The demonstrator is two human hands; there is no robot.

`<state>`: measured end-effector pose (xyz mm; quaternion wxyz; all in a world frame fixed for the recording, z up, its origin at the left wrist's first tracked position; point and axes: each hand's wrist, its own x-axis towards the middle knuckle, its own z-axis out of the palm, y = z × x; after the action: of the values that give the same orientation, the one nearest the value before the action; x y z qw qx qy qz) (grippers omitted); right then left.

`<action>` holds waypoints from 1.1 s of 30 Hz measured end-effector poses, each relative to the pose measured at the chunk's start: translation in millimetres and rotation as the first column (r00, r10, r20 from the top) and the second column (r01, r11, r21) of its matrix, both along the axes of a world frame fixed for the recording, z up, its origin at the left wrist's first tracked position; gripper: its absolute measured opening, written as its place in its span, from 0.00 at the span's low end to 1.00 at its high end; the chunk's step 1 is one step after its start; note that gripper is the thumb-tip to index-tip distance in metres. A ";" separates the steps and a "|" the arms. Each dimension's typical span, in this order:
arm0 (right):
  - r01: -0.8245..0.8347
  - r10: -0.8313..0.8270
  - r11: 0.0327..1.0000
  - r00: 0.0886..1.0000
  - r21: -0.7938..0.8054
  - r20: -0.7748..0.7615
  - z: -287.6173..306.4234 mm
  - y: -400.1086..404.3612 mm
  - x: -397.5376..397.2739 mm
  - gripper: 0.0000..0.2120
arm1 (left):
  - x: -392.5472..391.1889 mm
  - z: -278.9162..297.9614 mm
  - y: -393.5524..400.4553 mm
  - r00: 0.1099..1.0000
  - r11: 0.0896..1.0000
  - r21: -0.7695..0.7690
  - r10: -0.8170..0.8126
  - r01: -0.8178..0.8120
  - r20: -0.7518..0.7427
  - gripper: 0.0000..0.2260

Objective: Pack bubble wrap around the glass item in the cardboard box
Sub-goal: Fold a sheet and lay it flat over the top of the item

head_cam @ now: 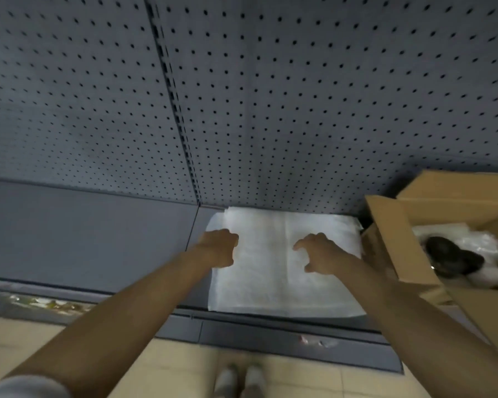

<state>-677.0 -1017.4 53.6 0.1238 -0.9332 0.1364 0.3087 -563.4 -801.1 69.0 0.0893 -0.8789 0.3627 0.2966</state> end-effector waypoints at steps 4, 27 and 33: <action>0.016 -0.010 0.998 0.996 0.069 -0.089 -39.1 -0.1 -7.3 0.31 | 7.1 -29.4 -0.6 0.998 0.999 0.002 0.037 -0.037 -0.044 0.23; 0.530 -0.502 0.844 0.719 0.088 0.481 -68.3 15.1 -16.3 0.19 | 60.3 -77.9 64.0 0.874 0.867 -0.114 0.475 -0.485 -0.104 0.18; 0.801 -0.914 0.405 0.349 0.440 0.206 -107.6 -13.0 -30.4 0.30 | 69.8 -91.6 67.8 0.724 0.704 -0.168 0.676 -0.690 -0.139 0.29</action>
<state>-707.4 -1030.4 -54.0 0.4164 -0.7336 0.5371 0.0037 -493.7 -733.3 -22.6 -0.1314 -0.9445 0.0433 0.2981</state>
